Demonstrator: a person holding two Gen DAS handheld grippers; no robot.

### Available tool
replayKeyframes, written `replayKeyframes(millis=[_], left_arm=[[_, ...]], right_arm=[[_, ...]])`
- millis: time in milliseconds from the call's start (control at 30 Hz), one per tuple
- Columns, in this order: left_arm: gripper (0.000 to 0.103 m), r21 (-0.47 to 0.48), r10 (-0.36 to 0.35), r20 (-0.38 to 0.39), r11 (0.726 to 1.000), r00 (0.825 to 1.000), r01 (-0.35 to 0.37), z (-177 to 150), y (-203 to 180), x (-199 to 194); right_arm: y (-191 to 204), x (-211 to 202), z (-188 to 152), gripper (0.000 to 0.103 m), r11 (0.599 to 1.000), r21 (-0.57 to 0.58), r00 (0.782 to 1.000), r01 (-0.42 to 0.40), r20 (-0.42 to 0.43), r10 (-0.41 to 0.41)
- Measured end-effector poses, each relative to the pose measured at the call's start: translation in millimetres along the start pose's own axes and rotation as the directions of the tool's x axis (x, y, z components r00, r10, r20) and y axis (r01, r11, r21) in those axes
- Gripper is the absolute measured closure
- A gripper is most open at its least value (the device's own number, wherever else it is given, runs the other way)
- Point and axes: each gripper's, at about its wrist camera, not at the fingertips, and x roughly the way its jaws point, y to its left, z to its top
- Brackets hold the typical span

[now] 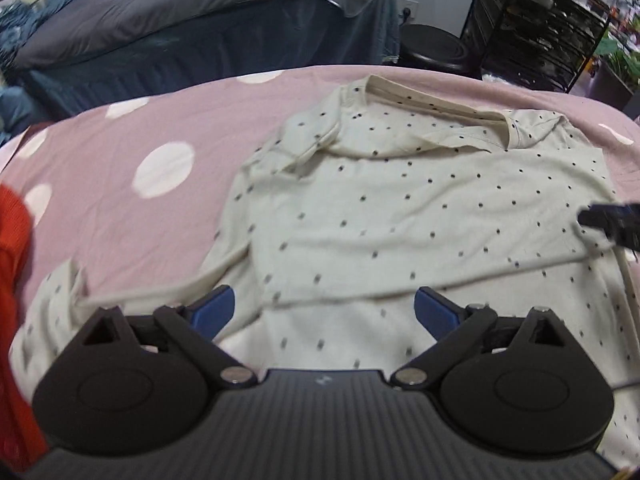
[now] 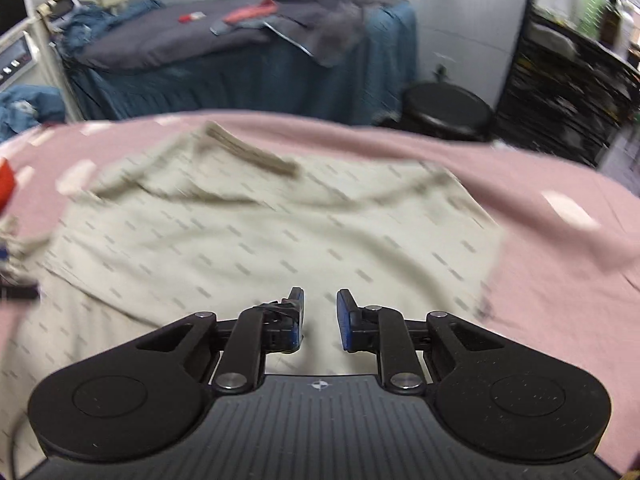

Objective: Fold small clothes
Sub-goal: 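Fold the held shirt side over the body with the right gripper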

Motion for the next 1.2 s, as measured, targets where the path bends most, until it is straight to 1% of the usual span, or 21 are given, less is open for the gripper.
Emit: replayKeyframes(millis=[67, 100, 167, 200, 233, 300, 333, 400, 500, 567, 633, 700, 767, 800, 867, 900, 933, 1000, 1067, 1100, 1200], left_arm=[[0.002, 0.037, 0.034, -0.040, 0.999, 0.999, -0.032, 9.4, -8.4, 24.3], [0.002, 0.059, 0.061, -0.070, 0.997, 0.996, -0.057, 11.9, -11.0, 36.0], [0.004, 0.102, 0.108, -0.110, 0.990, 0.988, -0.097, 15.2, -14.9, 51.6], [0.007, 0.110, 0.119, -0.097, 0.988, 0.988, -0.108, 16.9, -16.2, 51.5], [0.008, 0.097, 0.111, -0.059, 0.990, 0.992, -0.105, 20.2, -16.5, 45.7], [0.006, 0.056, 0.051, 0.045, 0.997, 0.998, -0.053, 29.0, -15.6, 30.3], [0.003, 0.045, 0.023, 0.085, 0.999, 0.996, -0.027, 34.9, -15.8, 25.3], [0.003, 0.058, 0.011, 0.105, 0.998, 0.994, -0.017, 53.6, -20.6, 28.1], [0.003, 0.066, 0.089, 0.082, 0.993, 0.993, -0.095, 82.9, -30.0, 50.7], [0.003, 0.026, 0.134, 0.086, 0.990, 0.987, -0.136, 101.8, -32.3, 64.1], [0.003, 0.007, 0.179, 0.094, 0.984, 0.979, -0.180, 119.1, -38.1, 77.2], [0.003, 0.049, 0.226, 0.075, 0.972, 0.971, -0.230, 133.4, -49.3, 92.9], [0.003, 0.132, 0.321, 0.063, 0.936, 0.945, -0.327, 141.7, -64.6, 111.4], [0.003, 0.193, 0.382, 0.057, 0.902, 0.922, -0.386, 143.3, -72.1, 121.3], [0.003, 0.264, 0.512, 0.094, 0.814, 0.854, -0.517, 146.2, -83.7, 137.9], [0.001, 0.282, 0.534, 0.115, 0.791, 0.838, -0.543, 147.4, -85.7, 143.1], [0.000, 0.306, 0.543, 0.117, 0.777, 0.832, -0.550, 150.0, -86.8, 149.8], [0.000, 0.304, 0.575, 0.108, 0.758, 0.811, -0.577, 161.4, -81.7, 160.6], [0.000, 0.255, 0.588, 0.103, 0.764, 0.802, -0.593, 175.1, -68.5, 164.3], [0.000, 0.226, 0.590, 0.091, 0.772, 0.802, -0.594, 184.2, -59.6, 166.5], [0.000, 0.160, 0.603, 0.061, 0.781, 0.795, -0.604, 209.1, -32.3, 172.1]], right_arm=[[-8.5, 11.4, -8.9, 0.073, 0.999, -0.016, 0.998, 0.031, -0.062, -0.032], [-11.8, 14.6, -11.6, 0.075, 0.999, -0.018, 0.997, 0.027, -0.069, -0.028], [-15.3, 10.8, -8.4, 0.075, 1.000, -0.018, 0.999, 0.004, -0.052, -0.005], [-14.8, 7.6, -2.6, 0.073, 1.000, -0.015, 1.000, -0.004, -0.031, 0.004], [-15.4, 3.3, 3.6, 0.071, 1.000, -0.008, 1.000, -0.026, 0.005, 0.026], [-13.5, 1.0, 18.9, 0.071, 0.997, -0.001, 0.995, -0.082, 0.058, 0.081], [-12.4, 3.4, 27.7, 0.071, 0.995, 0.006, 0.993, -0.097, 0.069, 0.096], [-9.2, 16.3, 45.0, 0.071, 0.994, 0.012, 0.991, -0.106, 0.087, 0.104], [0.7, 35.4, 64.2, 0.064, 0.998, -0.034, 0.992, -0.051, 0.110, 0.054], [7.6, 45.3, 72.8, 0.052, 0.998, -0.051, 0.991, -0.037, 0.125, 0.043], [16.2, 54.5, 79.4, 0.045, 0.998, -0.067, 0.992, -0.019, 0.127, 0.027], [25.6, 60.8, 82.1, 0.039, 0.994, -0.114, 0.991, 0.004, 0.130, 0.011], [35.1, 67.2, 82.4, 0.018, 0.983, -0.174, 0.991, 0.058, 0.132, -0.035], [38.1, 70.9, 82.8, 0.018, 0.976, -0.206, 0.991, 0.073, 0.124, -0.048], [40.7, 75.8, 84.1, 0.018, 0.962, -0.247, 0.988, 0.117, 0.130, -0.087], [40.8, 77.8, 85.2, 0.018, 0.955, -0.264, 0.985, 0.138, 0.134, -0.105], [39.6, 81.1, 87.2, 0.018, 0.949, -0.279, 0.985, 0.147, 0.127, -0.116], [35.1, 87.6, 92.6, 0.018, 0.937, -0.301, 0.982, 0.177, 0.114, -0.149], [28.9, 93.6, 100.0, 0.018, 0.924, -0.314, 0.974, 0.218, 0.134, -0.184], [23.7, 96.6, 105.0, 0.018, 0.921, -0.314, 0.970, 0.232, 0.140, -0.197], [6.9, 107.1, 124.7, 0.018, 0.927, -0.285, 0.967, 0.243, 0.147, -0.208]])
